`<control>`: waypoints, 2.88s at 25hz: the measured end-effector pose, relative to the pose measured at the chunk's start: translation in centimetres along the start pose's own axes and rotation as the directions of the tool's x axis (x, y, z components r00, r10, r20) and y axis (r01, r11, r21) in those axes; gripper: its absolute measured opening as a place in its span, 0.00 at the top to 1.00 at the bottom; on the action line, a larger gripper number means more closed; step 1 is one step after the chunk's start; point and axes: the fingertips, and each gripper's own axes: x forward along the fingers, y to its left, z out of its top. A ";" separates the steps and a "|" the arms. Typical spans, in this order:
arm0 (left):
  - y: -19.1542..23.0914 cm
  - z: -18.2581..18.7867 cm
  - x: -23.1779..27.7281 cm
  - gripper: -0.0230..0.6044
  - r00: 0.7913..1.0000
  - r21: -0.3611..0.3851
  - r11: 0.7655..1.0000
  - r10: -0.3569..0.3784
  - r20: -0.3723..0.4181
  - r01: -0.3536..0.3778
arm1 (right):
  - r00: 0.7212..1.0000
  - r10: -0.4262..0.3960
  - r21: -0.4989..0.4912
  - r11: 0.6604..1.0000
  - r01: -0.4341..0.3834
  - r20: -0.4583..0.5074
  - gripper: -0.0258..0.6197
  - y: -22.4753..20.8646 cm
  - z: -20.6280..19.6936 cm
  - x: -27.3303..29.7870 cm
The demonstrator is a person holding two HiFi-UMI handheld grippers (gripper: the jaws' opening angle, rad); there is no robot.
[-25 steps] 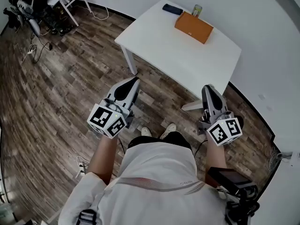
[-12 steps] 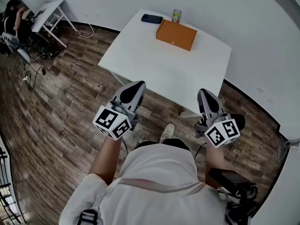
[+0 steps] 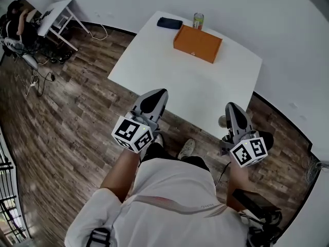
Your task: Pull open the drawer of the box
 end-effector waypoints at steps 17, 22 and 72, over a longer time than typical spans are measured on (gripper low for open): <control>11.2 -9.7 16.6 0.85 0.969 0.074 0.997 0.014 -0.246 0.005 | 0.980 -0.166 0.032 0.985 0.171 -0.106 0.96 -2.7 -5.2 4.3; 13.1 -13.6 21.6 0.77 0.946 0.073 0.997 0.021 -0.323 0.003 | 0.972 -0.172 0.037 0.983 0.179 -0.158 0.96 -4.3 -7.1 5.6; 17.0 -22.9 32.3 0.84 0.831 -0.006 0.994 0.090 -0.550 -0.112 | 0.942 -0.183 0.140 0.963 0.228 -0.280 0.96 -9.8 -14.0 6.6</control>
